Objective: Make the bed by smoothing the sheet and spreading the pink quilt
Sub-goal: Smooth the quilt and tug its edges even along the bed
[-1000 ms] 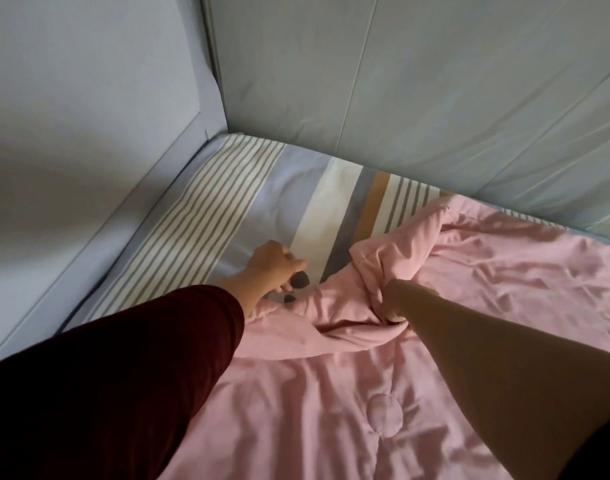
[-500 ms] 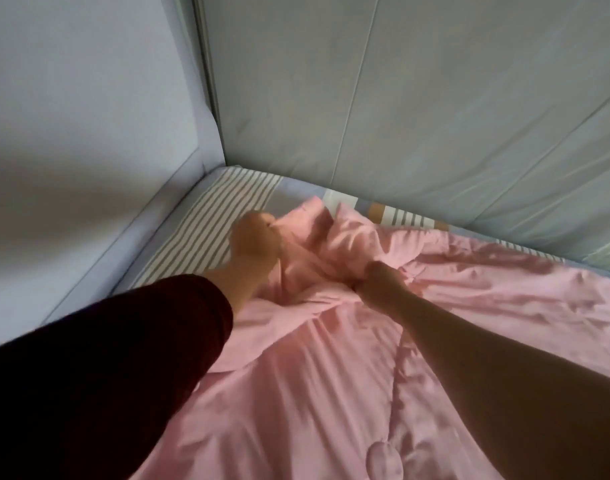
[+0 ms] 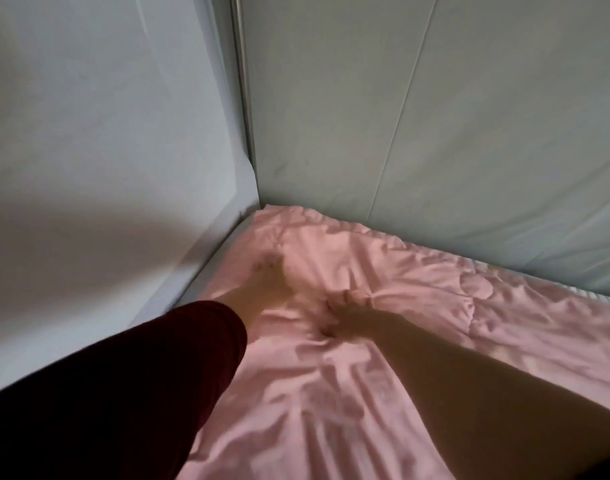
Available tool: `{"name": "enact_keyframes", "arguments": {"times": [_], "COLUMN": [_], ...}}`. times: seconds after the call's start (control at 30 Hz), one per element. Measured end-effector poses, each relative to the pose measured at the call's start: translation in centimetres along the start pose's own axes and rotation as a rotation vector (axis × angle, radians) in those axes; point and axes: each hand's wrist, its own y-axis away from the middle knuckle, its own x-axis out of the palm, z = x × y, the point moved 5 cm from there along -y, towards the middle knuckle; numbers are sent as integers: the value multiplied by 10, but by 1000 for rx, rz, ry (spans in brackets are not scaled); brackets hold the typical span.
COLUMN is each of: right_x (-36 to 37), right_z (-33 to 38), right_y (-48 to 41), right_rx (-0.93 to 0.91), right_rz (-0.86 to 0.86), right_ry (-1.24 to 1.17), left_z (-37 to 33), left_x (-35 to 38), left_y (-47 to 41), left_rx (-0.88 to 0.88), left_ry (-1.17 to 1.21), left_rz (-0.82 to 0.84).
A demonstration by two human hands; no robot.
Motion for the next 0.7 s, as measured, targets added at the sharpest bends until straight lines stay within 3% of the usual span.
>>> {"name": "enact_keyframes", "arguments": {"times": [0.13, 0.3, 0.37, 0.43, 0.5, 0.6, 0.7], "right_x": [40, -27, -56, -69, -64, -46, -24], "right_z": [-16, -22, -36, -69, -116, -196, -261], "right_y": [-28, -4, -4, 1, 19, 57, 72], "right_rx": [75, -69, -36, 128, 284, 490, 653], "right_rz": [35, 138, -75, -396, -588, -722, -619], "right_ry": [71, -36, -107, -178, -197, -229, -339], "left_z": [19, -10, -5, -3, -7, -6, -32], "left_x": [27, 38, 48, 54, 60, 57, 55], "left_y": [-15, -29, -38, -46, -50, -68, -97], "left_rx": [-160, -191, -194, -179, -183, -239, -72], "left_ry": [-13, -121, -190, -261, -308, -341, -438], "left_rz": [-57, 84, 116, 56, 26, 71, -69]}}
